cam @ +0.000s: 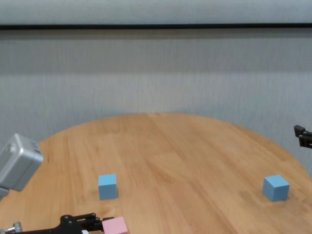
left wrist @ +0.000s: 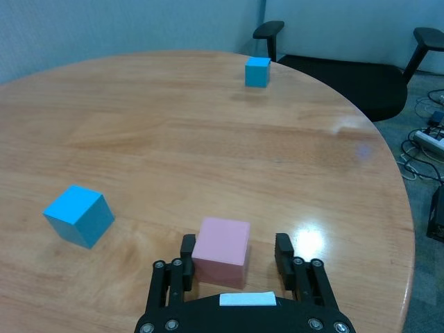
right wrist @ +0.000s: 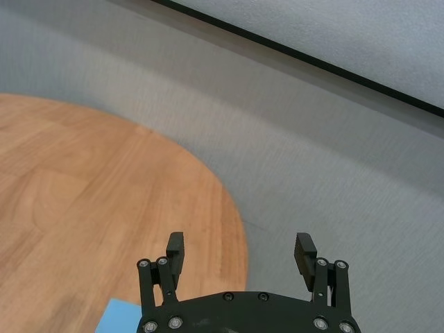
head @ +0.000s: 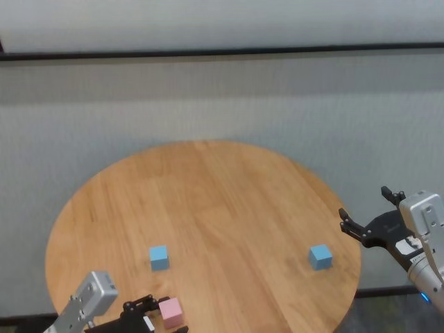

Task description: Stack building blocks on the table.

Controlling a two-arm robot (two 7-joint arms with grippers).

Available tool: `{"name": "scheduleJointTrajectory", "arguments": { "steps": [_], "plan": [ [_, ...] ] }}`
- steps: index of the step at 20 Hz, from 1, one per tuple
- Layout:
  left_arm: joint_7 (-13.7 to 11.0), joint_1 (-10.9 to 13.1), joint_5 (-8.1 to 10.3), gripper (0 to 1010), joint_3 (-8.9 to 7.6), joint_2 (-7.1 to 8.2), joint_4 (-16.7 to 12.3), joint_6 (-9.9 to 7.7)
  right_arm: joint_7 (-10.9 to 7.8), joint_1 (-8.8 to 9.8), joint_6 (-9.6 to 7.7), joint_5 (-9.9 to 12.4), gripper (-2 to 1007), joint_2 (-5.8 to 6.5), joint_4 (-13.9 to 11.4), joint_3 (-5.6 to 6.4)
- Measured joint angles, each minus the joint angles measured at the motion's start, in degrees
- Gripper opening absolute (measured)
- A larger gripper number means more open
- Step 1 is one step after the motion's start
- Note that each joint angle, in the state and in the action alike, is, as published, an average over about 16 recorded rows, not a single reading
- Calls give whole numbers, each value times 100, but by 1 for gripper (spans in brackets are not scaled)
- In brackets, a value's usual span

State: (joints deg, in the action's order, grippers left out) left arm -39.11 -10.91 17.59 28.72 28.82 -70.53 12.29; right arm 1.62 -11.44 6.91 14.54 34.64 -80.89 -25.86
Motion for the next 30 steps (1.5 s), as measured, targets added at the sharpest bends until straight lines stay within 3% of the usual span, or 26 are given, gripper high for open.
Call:
{"name": "scheduleJointTrajectory", "arguments": {
  "steps": [8,14,23,30],
  "plan": [
    [30,-7,-23,552,-6,-6,12,-4,0,0,0,0,1001,0,0,0],
    [89,-28,-13,437,-60,-16,-29,-21,0,0,0,0,1001,0,0,0],
    [248,-167,-25,395,-175,-81,-162,-65,0,0,0,0,1001,0,0,0],
    [399,-412,-134,395,-195,-250,-180,-106,0,0,0,0,1001,0,0,0]
  ]
}}
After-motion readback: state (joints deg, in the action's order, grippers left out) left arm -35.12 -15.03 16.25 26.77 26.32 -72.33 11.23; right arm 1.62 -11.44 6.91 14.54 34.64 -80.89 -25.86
